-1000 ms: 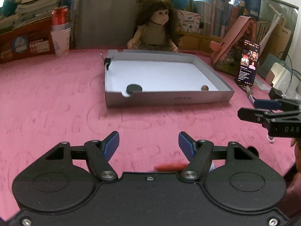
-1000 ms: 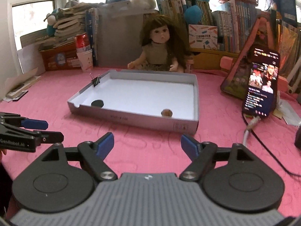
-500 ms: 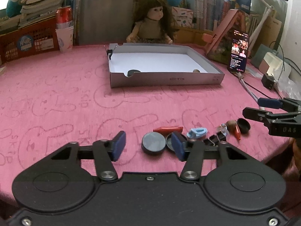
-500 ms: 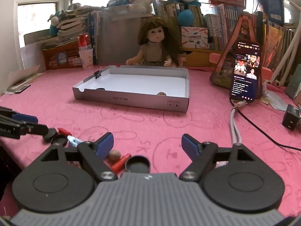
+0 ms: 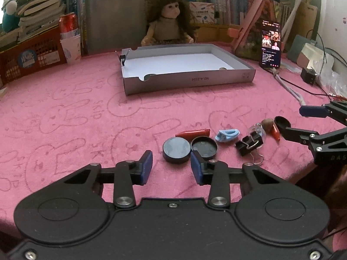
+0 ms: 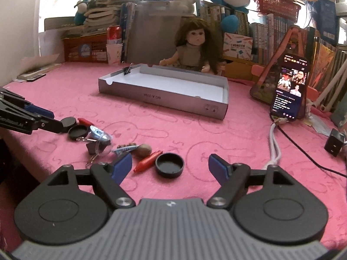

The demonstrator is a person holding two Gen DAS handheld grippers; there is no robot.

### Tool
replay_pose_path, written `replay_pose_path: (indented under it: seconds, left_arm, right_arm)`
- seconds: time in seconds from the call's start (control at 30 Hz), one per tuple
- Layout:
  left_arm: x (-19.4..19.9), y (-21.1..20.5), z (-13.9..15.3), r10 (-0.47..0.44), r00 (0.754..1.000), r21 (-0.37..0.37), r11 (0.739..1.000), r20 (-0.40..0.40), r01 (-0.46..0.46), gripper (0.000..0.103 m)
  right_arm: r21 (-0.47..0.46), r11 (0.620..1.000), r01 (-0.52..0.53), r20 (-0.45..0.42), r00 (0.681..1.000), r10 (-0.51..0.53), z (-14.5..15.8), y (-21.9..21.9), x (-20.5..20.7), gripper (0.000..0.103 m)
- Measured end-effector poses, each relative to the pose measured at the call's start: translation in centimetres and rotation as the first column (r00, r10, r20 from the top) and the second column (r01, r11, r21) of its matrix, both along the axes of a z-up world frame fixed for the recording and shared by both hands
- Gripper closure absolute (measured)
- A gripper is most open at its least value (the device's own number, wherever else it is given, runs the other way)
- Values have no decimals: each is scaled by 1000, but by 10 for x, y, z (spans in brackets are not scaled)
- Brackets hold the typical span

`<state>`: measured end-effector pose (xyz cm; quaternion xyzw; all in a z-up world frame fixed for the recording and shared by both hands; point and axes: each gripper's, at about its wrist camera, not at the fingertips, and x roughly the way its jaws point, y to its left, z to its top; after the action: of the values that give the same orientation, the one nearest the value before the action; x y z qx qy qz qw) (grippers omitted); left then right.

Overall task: Organize rigid objects
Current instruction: 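Move both open grippers back toward the remaining objects on the cloth, then grasp a second black disc with the left gripper while the right grasps the black cap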

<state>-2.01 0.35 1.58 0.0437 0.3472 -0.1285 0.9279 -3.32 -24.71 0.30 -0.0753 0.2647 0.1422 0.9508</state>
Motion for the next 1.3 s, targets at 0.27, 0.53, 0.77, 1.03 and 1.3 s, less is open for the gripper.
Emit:
replay_pose_path:
  seconds: [0.27, 0.53, 0.77, 1.03, 1.3]
  left_arm:
    - [5, -5, -8, 15, 1000, 9, 1000, 19, -15, 67]
    - [10, -8, -14, 27, 999, 5, 1000, 33, -28, 66]
    - [15, -8, -16, 49, 998, -7, 999, 41, -48, 66]
    - [16, -8, -18, 68, 996, -7, 998, 52, -67, 62]
    - [18, -11, -21, 72, 994, 10, 997, 77, -73, 60]
  right_arm:
    - [17, 999, 38, -3, 999, -38, -4, -1, 4, 24]
    - [70, 996, 45, -39, 998, -43, -10, -2, 8, 33]
    - [73, 996, 42, -29, 999, -40, -8, -1, 8, 47]
    - [88, 993, 81, -41, 996, -78, -10, -9, 8, 52]
    - [64, 993, 102, -42, 994, -100, -15, -6, 10, 55]
